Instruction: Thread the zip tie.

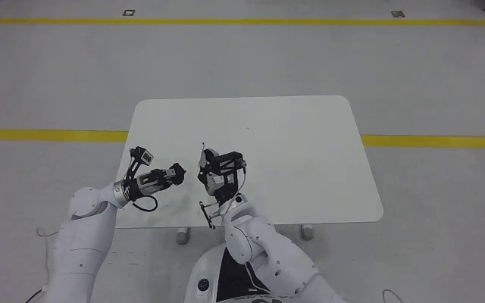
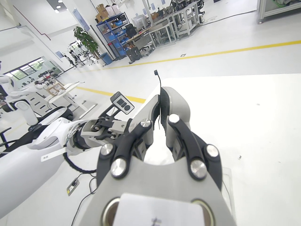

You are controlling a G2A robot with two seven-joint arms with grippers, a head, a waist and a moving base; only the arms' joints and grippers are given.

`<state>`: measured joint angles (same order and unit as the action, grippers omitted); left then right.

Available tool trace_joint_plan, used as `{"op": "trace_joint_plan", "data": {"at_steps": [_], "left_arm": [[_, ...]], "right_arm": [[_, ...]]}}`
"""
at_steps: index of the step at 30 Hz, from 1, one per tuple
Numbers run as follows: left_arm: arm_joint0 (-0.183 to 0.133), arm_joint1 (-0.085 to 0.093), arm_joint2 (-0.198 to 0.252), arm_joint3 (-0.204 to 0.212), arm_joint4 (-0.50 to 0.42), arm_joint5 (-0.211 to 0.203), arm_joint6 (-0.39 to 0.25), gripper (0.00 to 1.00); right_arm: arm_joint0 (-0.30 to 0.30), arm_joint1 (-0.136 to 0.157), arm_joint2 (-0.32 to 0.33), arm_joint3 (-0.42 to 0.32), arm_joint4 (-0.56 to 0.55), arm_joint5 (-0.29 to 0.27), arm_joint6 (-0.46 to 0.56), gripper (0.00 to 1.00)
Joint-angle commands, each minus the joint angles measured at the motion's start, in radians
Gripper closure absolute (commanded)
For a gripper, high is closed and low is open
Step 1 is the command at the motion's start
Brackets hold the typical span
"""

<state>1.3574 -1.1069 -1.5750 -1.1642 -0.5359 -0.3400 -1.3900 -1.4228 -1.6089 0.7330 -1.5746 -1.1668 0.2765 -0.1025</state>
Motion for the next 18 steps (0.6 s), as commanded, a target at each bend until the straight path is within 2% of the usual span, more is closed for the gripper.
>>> {"op": "trace_joint_plan", "data": {"at_steps": [1, 5, 16, 18], "left_arm": [[0.0, 0.0, 0.0, 0.0, 0.0, 0.0, 0.0, 1.0], [0.0, 0.0, 0.0, 0.0, 0.0, 0.0, 0.0, 1.0], [0.0, 0.0, 0.0, 0.0, 0.0, 0.0, 0.0, 1.0], [0.0, 0.0, 0.0, 0.0, 0.0, 0.0, 0.0, 1.0]], "right_arm": [[0.004, -0.005, -0.009, 0.014, 0.009, 0.0, -0.02, 1.0], [0.014, -0.016, -0.025, 0.038, 0.024, 0.014, -0.027, 1.0], [0.014, -0.016, -0.025, 0.038, 0.024, 0.014, -0.027, 1.0], [0.007, -0.014, -0.021, 0.035, 0.019, -0.006, -0.048, 1.0]]}}
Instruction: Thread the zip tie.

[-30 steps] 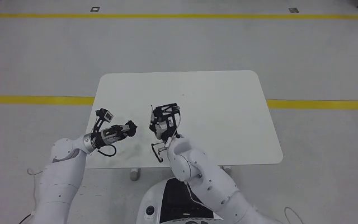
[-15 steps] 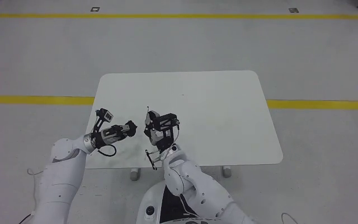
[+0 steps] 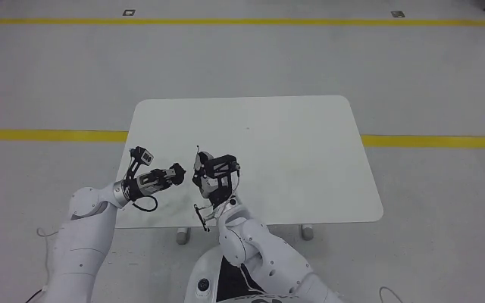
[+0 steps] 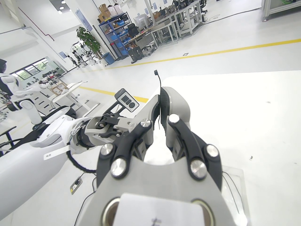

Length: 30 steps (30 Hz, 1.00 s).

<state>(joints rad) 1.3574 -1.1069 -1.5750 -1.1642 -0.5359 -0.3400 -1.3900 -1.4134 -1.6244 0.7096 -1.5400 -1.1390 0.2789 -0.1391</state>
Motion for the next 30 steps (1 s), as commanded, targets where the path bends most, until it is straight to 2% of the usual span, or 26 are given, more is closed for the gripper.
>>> {"op": "trace_joint_plan", "data": {"at_steps": [1, 4, 14, 30], "left_arm": [[0.0, 0.0, 0.0, 0.0, 0.0, 0.0, 0.0, 1.0], [0.0, 0.0, 0.0, 0.0, 0.0, 0.0, 0.0, 1.0], [0.0, 0.0, 0.0, 0.0, 0.0, 0.0, 0.0, 1.0], [0.0, 0.0, 0.0, 0.0, 0.0, 0.0, 0.0, 1.0]], "right_arm": [[-0.006, 0.002, 0.003, -0.002, -0.024, -0.008, -0.037, 1.0], [-0.019, 0.0, -0.001, 0.001, -0.031, -0.019, -0.101, 1.0], [0.012, -0.016, -0.038, 0.081, -0.055, -0.024, -0.136, 1.0], [0.011, -0.015, -0.039, 0.081, -0.1, -0.034, -0.131, 1.0]]}}
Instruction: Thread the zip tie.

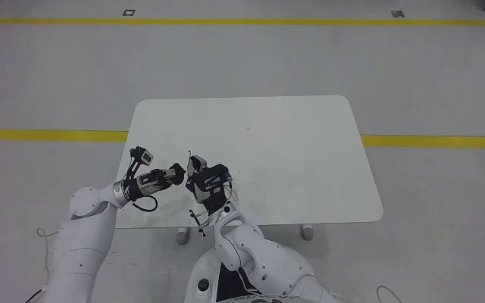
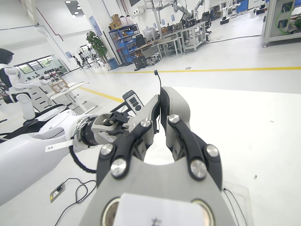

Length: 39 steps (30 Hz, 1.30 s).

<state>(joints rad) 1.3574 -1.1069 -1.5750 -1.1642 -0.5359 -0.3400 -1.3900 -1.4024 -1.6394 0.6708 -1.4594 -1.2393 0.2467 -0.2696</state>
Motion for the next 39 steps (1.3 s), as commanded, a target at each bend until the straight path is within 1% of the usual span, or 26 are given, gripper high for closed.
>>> {"op": "trace_joint_plan", "data": {"at_steps": [1, 18, 39], "left_arm": [[0.0, 0.0, 0.0, 0.0, 0.0, 0.0, 0.0, 1.0], [0.0, 0.0, 0.0, 0.0, 0.0, 0.0, 0.0, 1.0], [0.0, 0.0, 0.0, 0.0, 0.0, 0.0, 0.0, 1.0]], "right_arm": [[0.0, 0.0, 0.0, 0.0, 0.0, -0.003, 0.0, 1.0], [0.016, -0.012, -0.002, 0.039, 0.01, -0.013, -0.005, 1.0], [0.013, -0.011, -0.001, 0.035, -0.002, -0.019, 0.02, 1.0]]}}
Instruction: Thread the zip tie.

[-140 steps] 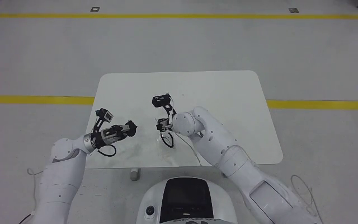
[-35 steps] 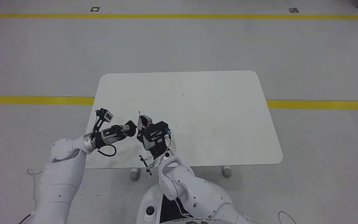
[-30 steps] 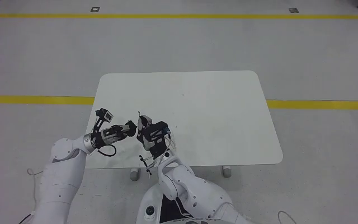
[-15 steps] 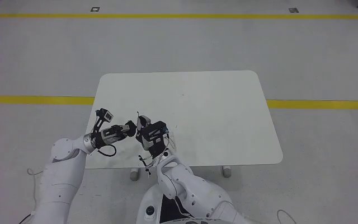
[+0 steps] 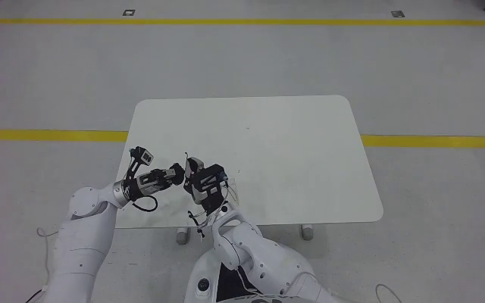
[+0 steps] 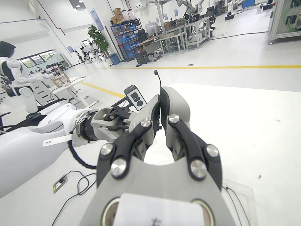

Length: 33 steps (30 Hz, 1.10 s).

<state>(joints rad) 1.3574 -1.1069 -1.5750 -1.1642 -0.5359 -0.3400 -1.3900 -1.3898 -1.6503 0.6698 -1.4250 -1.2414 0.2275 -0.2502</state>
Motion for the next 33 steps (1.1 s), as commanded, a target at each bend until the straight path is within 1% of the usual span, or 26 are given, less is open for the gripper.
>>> {"op": "trace_joint_plan", "data": {"at_steps": [1, 13, 24, 33], "left_arm": [[0.0, 0.0, 0.0, 0.0, 0.0, 0.0, 0.0, 1.0], [0.0, 0.0, 0.0, 0.0, 0.0, 0.0, 0.0, 1.0], [0.0, 0.0, 0.0, 0.0, 0.0, 0.0, 0.0, 1.0], [0.0, 0.0, 0.0, 0.0, 0.0, 0.0, 0.0, 1.0]], "right_arm": [[0.0, 0.0, 0.0, 0.001, 0.0, 0.0, 0.001, 1.0], [0.003, -0.002, 0.002, -0.001, -0.003, 0.004, -0.008, 1.0], [0.008, -0.008, 0.005, 0.017, -0.002, 0.0, -0.003, 1.0], [0.005, -0.008, 0.007, 0.016, -0.013, 0.004, 0.012, 1.0]]}}
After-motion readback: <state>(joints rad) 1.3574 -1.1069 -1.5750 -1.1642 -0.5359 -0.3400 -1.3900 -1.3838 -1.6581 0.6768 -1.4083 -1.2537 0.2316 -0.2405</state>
